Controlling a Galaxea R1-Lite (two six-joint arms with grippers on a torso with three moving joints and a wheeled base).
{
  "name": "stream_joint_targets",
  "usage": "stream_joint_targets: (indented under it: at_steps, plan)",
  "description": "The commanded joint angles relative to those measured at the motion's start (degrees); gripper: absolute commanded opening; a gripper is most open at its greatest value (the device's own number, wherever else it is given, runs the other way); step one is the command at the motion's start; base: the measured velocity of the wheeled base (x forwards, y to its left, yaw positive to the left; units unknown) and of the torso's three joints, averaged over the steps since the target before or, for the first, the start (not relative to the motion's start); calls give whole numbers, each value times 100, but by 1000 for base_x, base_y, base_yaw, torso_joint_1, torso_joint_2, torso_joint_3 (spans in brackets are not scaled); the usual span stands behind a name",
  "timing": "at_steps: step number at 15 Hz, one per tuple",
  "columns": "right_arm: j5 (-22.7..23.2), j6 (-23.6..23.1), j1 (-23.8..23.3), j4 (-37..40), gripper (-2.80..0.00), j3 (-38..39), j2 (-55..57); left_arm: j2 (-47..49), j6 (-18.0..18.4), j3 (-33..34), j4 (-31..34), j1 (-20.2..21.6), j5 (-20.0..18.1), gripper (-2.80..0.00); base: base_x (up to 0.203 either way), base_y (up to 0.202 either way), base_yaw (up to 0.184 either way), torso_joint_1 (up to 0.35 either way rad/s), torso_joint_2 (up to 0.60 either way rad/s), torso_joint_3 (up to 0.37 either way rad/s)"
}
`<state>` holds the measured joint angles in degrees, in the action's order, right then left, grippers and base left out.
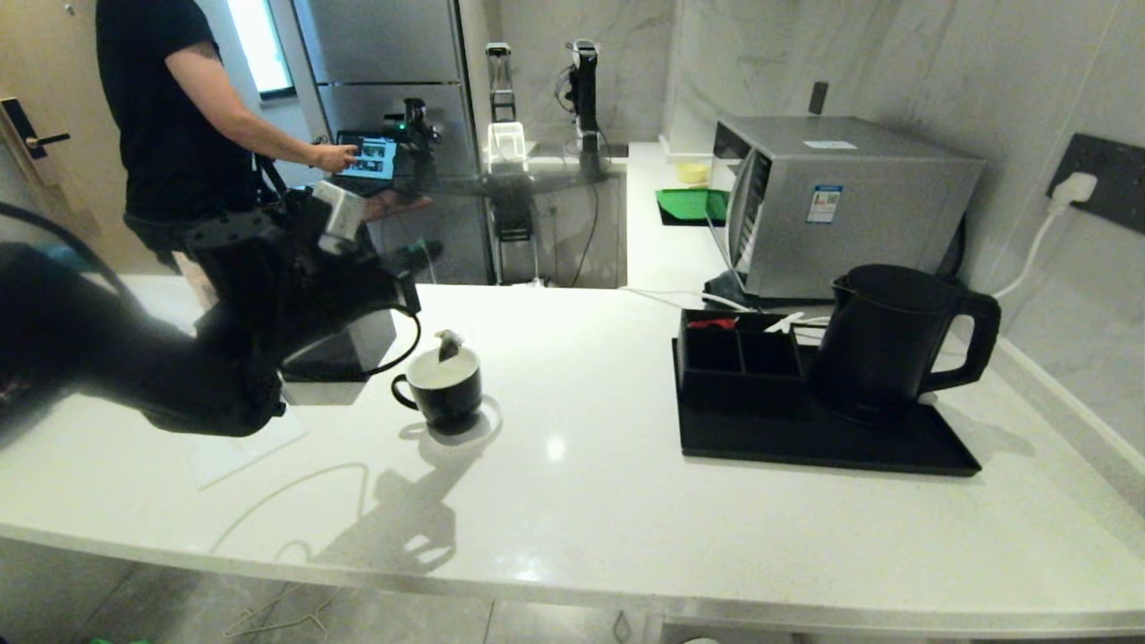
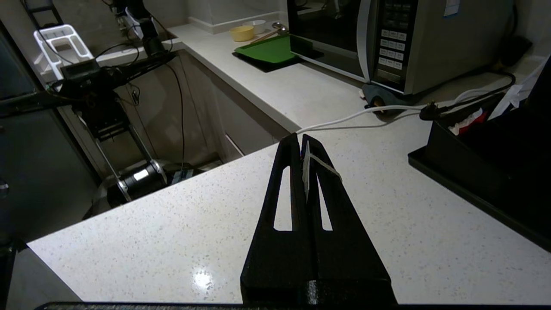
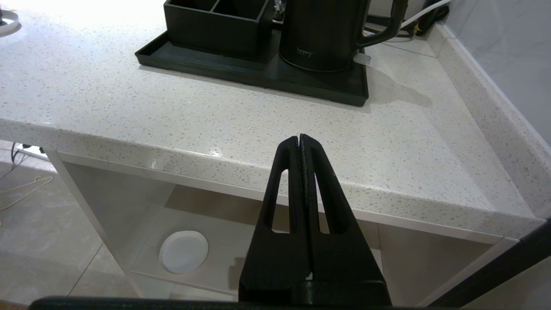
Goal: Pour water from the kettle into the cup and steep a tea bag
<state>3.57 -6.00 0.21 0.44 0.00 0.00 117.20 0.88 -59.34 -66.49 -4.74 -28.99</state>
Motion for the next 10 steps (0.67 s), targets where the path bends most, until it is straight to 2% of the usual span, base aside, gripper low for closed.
stream_joint_targets:
  at_steps: [1,10]
  plan:
    - [3,-5,-3,0,-280,0,0,-31,0,-122,37,0,-19,-280,0,0,0,0,0,0]
    - [3,-7,-3,0,-280,0,0,43,9,-41,31,8,-25,-280,0,0,0,0,0,0]
